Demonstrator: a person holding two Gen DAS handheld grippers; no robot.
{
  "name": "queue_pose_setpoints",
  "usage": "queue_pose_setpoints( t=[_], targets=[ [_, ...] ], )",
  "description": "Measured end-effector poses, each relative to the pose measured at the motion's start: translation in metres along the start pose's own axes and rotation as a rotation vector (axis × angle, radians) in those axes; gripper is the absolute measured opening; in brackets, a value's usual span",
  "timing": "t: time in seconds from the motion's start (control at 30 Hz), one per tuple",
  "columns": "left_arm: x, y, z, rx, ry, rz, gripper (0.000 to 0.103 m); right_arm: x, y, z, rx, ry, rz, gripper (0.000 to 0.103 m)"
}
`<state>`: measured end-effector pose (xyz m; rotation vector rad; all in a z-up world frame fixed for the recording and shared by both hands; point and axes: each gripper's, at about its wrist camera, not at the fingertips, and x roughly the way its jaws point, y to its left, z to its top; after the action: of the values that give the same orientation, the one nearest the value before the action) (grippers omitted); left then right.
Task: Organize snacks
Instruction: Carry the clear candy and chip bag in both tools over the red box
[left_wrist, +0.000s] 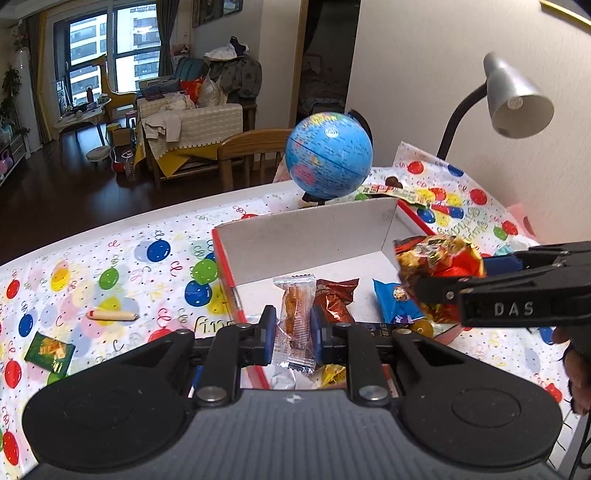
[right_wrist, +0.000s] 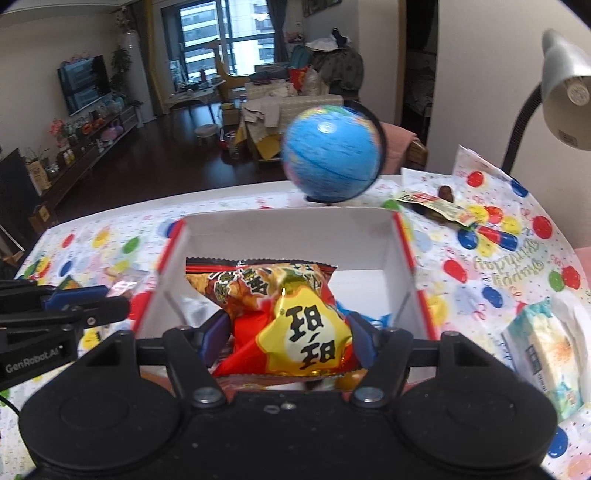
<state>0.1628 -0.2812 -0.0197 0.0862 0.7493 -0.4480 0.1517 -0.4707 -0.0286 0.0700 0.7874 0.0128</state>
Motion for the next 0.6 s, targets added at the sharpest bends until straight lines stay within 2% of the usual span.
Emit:
queue_pose_setpoints(
  t=[0.27, 0.6],
  targets=[
    [0.043, -0.012, 0.011, 0.038, 0.043, 0.040, 0.019, 0.024, -0.034, 0.002, 0.034, 0.031, -0.027, 0.068],
    [0.089, -0.017, 0.019, 0.063, 0.108, 0.071, 0.019, 0.070, -0.042, 0.006, 0.055, 0.102, -0.034, 0.068]
  ],
)
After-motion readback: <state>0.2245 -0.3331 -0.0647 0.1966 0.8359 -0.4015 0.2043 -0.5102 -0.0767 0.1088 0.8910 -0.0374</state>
